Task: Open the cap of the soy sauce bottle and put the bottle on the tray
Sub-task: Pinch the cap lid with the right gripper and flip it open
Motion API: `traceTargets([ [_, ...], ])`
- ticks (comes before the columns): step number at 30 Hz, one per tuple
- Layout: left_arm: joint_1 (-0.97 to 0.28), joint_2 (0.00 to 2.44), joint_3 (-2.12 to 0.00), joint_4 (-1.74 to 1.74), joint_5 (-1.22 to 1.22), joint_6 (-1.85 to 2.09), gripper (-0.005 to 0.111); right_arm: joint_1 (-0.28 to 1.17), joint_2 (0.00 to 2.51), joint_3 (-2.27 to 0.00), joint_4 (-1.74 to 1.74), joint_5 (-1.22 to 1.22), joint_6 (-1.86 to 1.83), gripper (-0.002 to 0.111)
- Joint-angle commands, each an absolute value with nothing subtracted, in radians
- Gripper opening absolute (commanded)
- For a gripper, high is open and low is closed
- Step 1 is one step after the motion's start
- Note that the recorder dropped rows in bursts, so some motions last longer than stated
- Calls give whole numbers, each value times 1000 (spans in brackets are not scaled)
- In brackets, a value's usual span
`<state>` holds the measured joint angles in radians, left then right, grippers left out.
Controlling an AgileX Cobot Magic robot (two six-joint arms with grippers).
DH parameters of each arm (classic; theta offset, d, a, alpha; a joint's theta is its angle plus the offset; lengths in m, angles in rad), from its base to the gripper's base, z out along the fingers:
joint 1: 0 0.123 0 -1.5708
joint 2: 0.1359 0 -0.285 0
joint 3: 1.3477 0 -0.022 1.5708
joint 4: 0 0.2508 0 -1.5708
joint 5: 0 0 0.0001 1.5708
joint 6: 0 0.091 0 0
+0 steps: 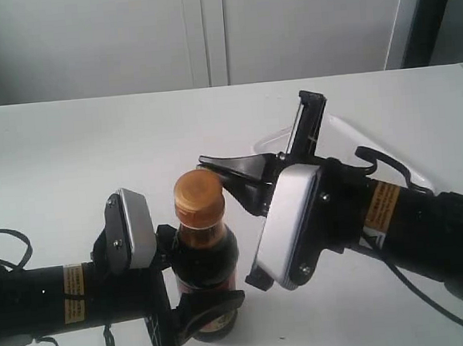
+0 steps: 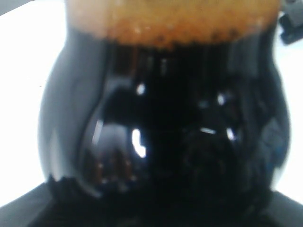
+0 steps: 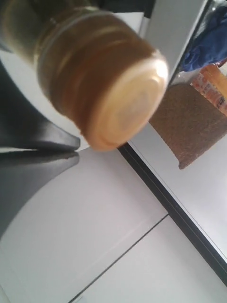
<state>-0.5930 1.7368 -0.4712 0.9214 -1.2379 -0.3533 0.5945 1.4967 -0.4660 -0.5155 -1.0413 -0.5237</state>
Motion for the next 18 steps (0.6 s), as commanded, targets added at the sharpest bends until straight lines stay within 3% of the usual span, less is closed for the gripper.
traceTargets([
  [1, -595, 1735, -467, 942, -1221, -363, 0, 597, 1497, -470, -535, -1105, -484, 0],
  [18, -595, 1735, -467, 934, -1221, -363, 0, 597, 1488, -470, -579, -1102, -466, 0],
])
